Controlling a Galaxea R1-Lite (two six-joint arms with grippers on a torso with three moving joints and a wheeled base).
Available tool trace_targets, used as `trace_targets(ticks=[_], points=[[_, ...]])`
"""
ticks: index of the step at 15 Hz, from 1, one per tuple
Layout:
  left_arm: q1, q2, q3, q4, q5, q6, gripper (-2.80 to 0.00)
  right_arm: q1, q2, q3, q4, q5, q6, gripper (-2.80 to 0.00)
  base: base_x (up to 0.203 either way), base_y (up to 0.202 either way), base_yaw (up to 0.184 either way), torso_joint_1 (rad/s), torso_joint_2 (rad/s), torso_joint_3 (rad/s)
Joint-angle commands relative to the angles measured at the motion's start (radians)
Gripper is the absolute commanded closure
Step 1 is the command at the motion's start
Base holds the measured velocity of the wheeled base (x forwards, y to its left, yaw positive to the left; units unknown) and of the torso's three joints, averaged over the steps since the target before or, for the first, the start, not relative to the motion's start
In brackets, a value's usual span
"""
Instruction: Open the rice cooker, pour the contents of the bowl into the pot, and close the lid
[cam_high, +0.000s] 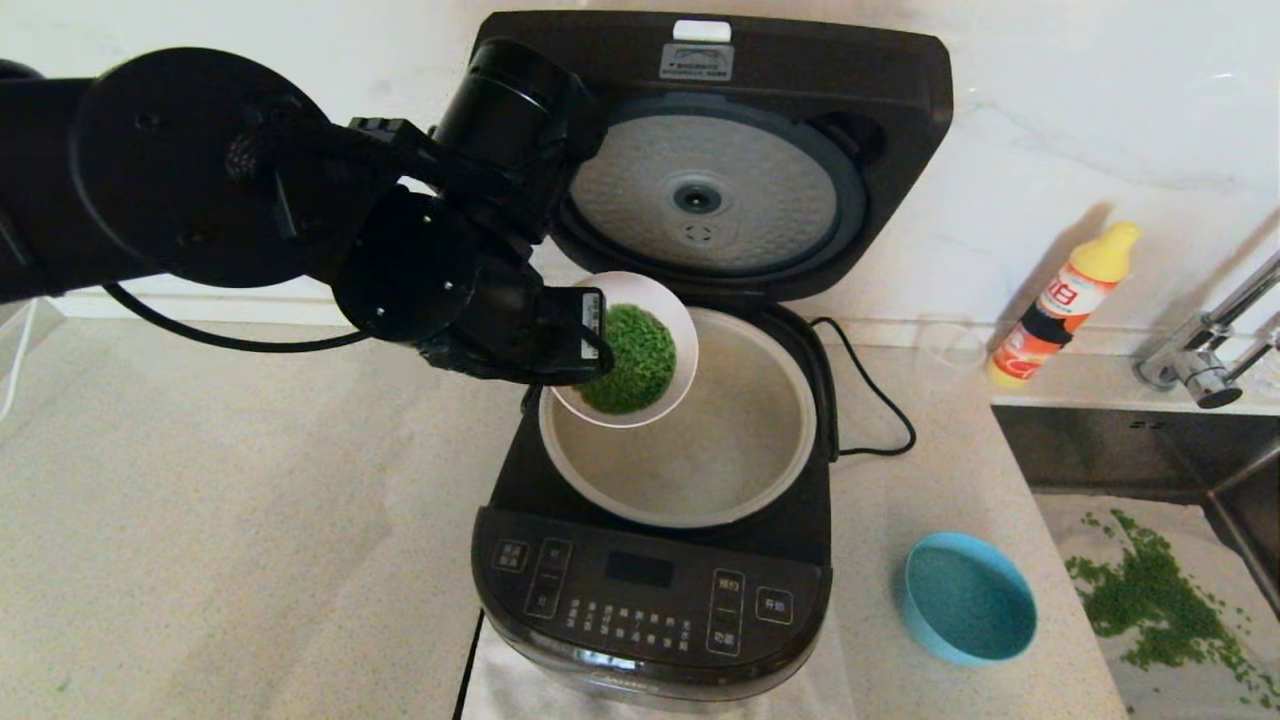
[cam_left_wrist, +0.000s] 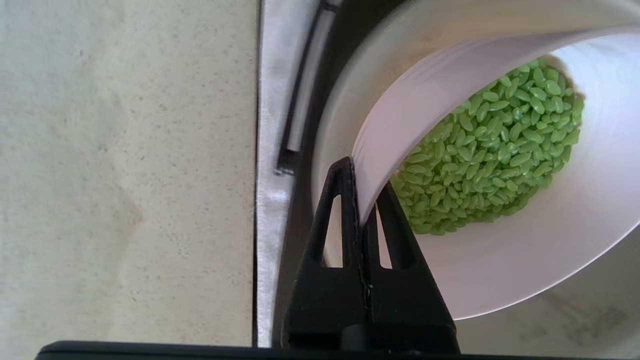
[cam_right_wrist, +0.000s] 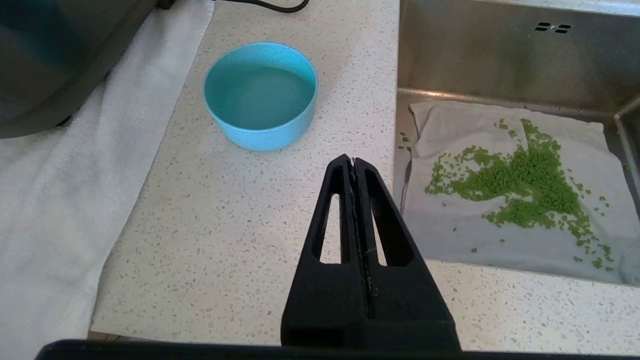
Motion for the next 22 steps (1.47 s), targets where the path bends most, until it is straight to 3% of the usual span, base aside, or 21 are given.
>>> trace_targets(ticks=[1, 3, 6, 8, 14, 22], points=[[-0.022, -0.007, 0.005, 0.004, 0.039, 0.026, 0.0, 0.0, 0.001, 0.0, 0.0, 0.0, 0.001, 0.0, 0.0, 0.0, 0.0, 0.0, 0.0, 0.0], [-0.037, -0.007, 0.018, 0.004, 0.122, 0.055, 0.0, 0.0, 0.001, 0.0, 0.0, 0.0, 0.0, 0.0, 0.0, 0.0, 0.0, 0.0, 0.0, 0.0], [-0.053, -0.009, 0.031, 0.003, 0.148, 0.091, 0.0, 0.0, 0.001, 0.0, 0.0, 0.0, 0.0, 0.0, 0.0, 0.0, 0.0, 0.0, 0.0, 0.0], [-0.055, 0.005, 0.039, -0.007, 0.23, 0.118, 0.0, 0.0, 0.0, 0.0, 0.0, 0.0, 0.0, 0.0, 0.0, 0.0, 0.0, 0.0, 0.0, 0.0], [-0.068, 0.027, 0.038, -0.04, 0.317, 0.221, 0.0, 0.0, 0.001, 0.0, 0.0, 0.0, 0.0, 0.0, 0.0, 0.0, 0.0, 0.0, 0.0, 0.0], [-0.122, 0.05, 0.04, -0.067, 0.453, 0.259, 0.0, 0.0, 0.0, 0.0, 0.0, 0.0, 0.001, 0.0, 0.0, 0.0, 0.0, 0.0, 0.0, 0.0]])
